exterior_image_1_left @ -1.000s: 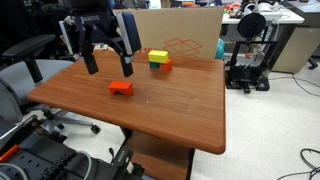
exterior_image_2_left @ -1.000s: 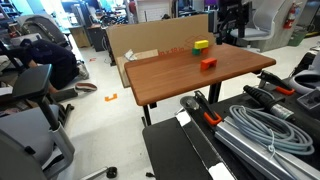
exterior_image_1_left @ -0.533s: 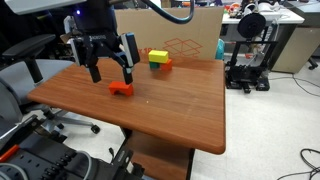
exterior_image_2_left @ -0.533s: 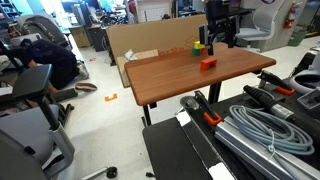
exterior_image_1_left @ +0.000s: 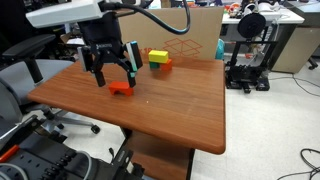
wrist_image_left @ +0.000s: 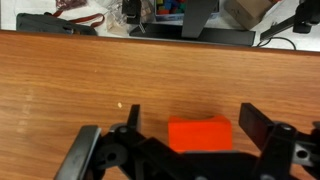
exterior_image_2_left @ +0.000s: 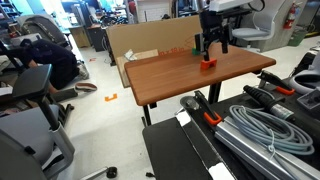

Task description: Put the orange block on top of the yellow block

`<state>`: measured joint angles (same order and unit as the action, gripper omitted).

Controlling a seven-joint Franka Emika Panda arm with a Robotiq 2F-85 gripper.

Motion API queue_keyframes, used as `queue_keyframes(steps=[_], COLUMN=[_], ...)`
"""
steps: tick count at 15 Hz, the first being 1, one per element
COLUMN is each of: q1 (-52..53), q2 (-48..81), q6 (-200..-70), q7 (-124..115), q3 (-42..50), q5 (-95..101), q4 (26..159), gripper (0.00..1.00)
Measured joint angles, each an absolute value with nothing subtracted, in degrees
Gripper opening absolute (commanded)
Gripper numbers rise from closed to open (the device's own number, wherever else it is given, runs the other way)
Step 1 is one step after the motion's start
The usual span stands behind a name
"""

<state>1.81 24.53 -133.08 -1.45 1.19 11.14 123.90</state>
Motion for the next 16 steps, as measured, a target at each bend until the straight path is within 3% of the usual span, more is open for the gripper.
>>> queue_keyframes(steps=[3, 4, 6, 9, 16], q1=[2.4, 2.6, 3.1, 3.5, 3.2], q2=[26.6, 27.2, 28.3, 29.8, 30.2], q6=[-133.1, -133.1, -132.8, -131.7, -123.3], q7=[-1.5, -1.5, -1.5, -1.5, -0.5], q3=[1.2, 1.2, 1.2, 1.3, 1.5], q5=[11.7, 11.8, 12.1, 12.2, 12.2], q4=[121.9, 121.3, 120.2, 118.7, 115.1], gripper=[0.98, 0.74, 0.69, 0.45, 0.42])
